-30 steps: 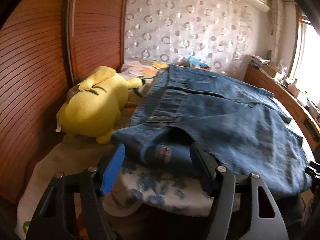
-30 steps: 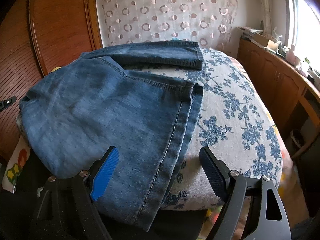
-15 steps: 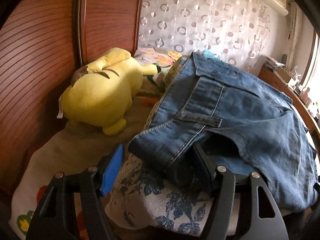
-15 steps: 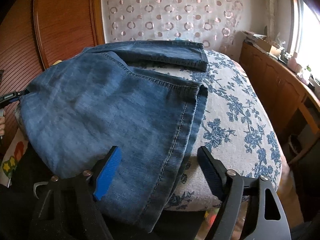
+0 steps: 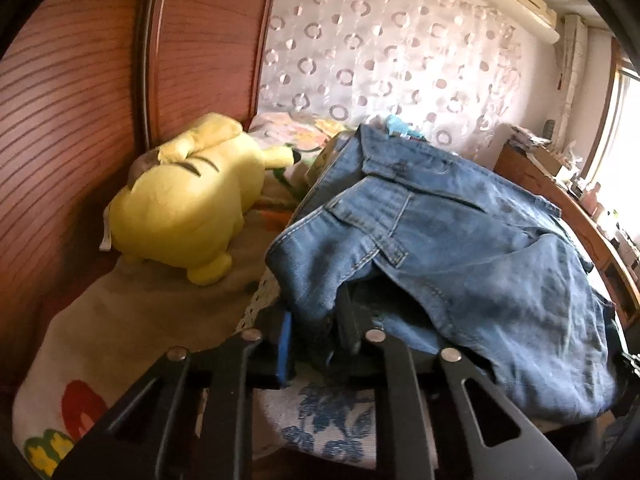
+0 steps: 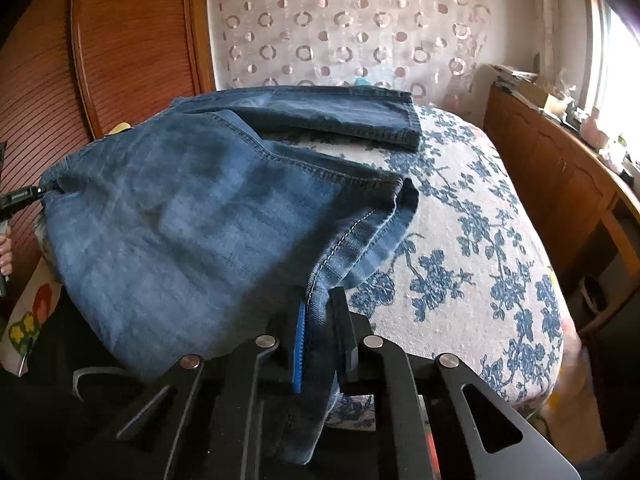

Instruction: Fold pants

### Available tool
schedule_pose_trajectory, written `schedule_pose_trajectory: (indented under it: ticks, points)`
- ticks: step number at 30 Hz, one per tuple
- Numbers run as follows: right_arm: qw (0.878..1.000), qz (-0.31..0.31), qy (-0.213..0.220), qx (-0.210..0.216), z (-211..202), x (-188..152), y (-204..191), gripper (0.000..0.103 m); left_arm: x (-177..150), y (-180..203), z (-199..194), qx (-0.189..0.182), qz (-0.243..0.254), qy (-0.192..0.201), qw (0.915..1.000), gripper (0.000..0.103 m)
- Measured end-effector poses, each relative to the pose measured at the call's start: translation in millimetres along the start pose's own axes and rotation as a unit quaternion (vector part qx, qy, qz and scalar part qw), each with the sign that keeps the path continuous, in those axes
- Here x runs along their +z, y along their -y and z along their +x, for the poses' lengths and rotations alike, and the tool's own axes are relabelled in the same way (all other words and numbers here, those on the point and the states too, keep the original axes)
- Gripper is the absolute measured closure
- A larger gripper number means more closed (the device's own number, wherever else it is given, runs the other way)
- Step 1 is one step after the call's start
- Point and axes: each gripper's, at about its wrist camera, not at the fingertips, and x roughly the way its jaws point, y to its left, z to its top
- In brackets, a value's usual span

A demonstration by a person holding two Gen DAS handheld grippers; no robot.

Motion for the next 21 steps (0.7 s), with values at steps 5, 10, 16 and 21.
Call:
schedule_pose_trajectory:
  ticks: [5,10,16,21]
  points:
    - [0.999,0.0,0.032,0.01,-12.6,13.9,2.9,0.097,15.2,11.5,-17.9,-0.013,0.012,0.022,0.9996,0.087]
    - [0.998,-0.017,0.06,0.009,-19.5,40.7,5.4,0.098,30.2,24.6,-28.1,-0.019,0.028,0.036,0.9988,0.087]
    - [0.997,-0.035,0.072,0.007,0.1,75.5,-0.4,0.098,36.5,32.8,-29.6,-0.02,0.037,0.041,0.9983,0.087]
    - [0.999,-0.031,0.024,0.016,59.0,74.8,-1.5,0.098,33.9,39.6,-29.5,-0.02,0.043,0.037,0.9982,0.087]
